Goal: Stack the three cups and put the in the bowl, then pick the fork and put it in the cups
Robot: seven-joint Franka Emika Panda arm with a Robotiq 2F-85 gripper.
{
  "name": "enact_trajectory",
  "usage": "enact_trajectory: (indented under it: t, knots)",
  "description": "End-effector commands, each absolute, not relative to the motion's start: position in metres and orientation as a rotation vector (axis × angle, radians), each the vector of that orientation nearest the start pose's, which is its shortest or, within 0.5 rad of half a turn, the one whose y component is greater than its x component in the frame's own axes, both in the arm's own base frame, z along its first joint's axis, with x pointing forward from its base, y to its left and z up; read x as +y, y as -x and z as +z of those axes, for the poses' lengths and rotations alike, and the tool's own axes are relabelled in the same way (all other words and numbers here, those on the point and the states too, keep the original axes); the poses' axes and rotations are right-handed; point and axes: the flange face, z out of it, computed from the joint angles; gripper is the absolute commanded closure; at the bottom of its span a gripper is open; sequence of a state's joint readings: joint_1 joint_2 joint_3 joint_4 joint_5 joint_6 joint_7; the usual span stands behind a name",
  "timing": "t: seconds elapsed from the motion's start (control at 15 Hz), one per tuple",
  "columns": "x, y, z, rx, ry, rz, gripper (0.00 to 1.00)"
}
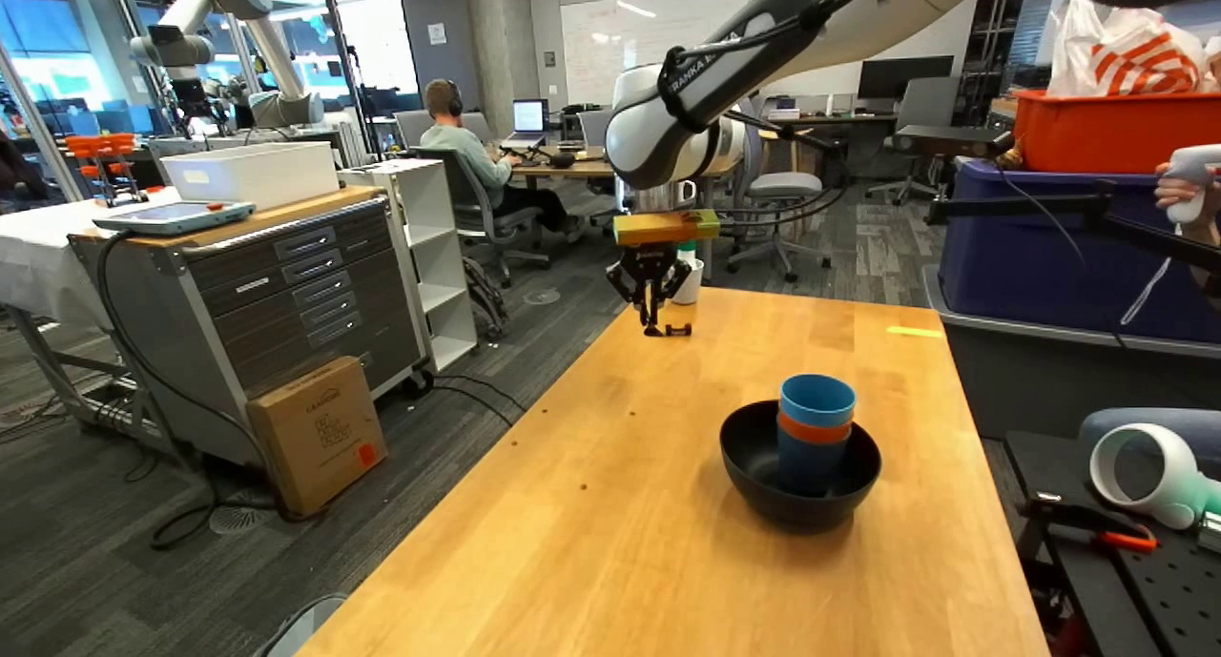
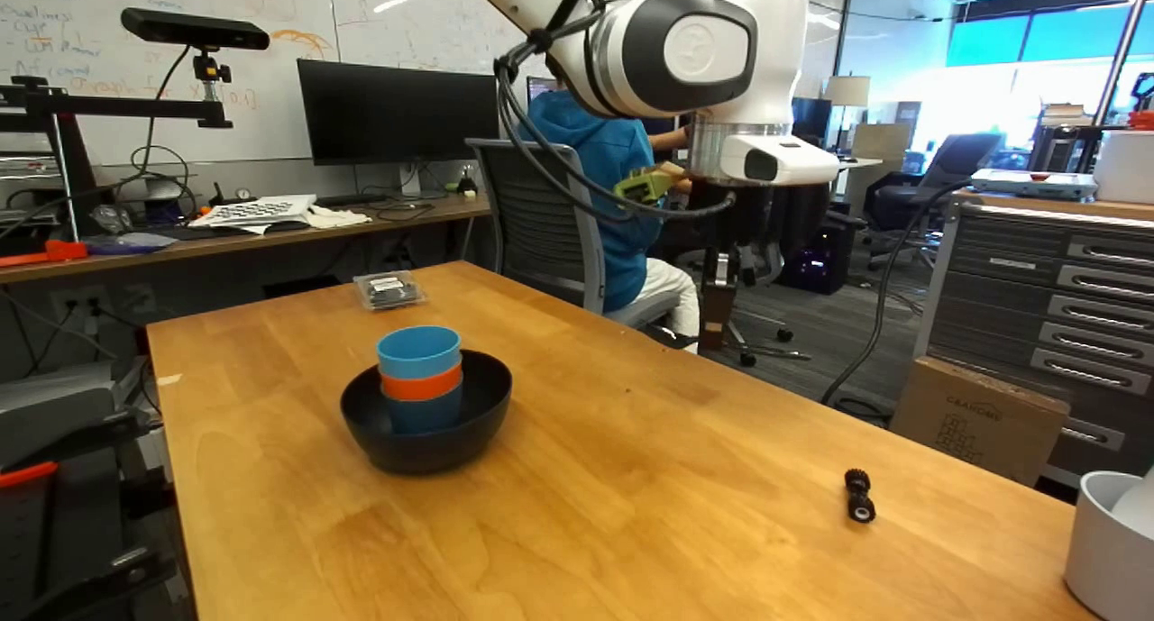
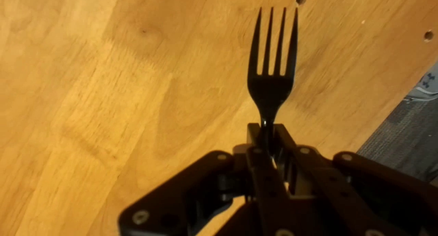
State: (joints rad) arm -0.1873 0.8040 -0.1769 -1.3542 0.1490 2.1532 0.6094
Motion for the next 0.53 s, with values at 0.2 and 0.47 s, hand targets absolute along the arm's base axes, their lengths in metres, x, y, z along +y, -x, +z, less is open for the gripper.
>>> enact_trajectory:
  t: [0.2,0.47]
  knots:
    - [-0.174,-0.65,0.283,1.23,2.864,0.068,0.97]
    - [-0.145,-0.618,0.303,1.073,2.904,-0.033,0.97]
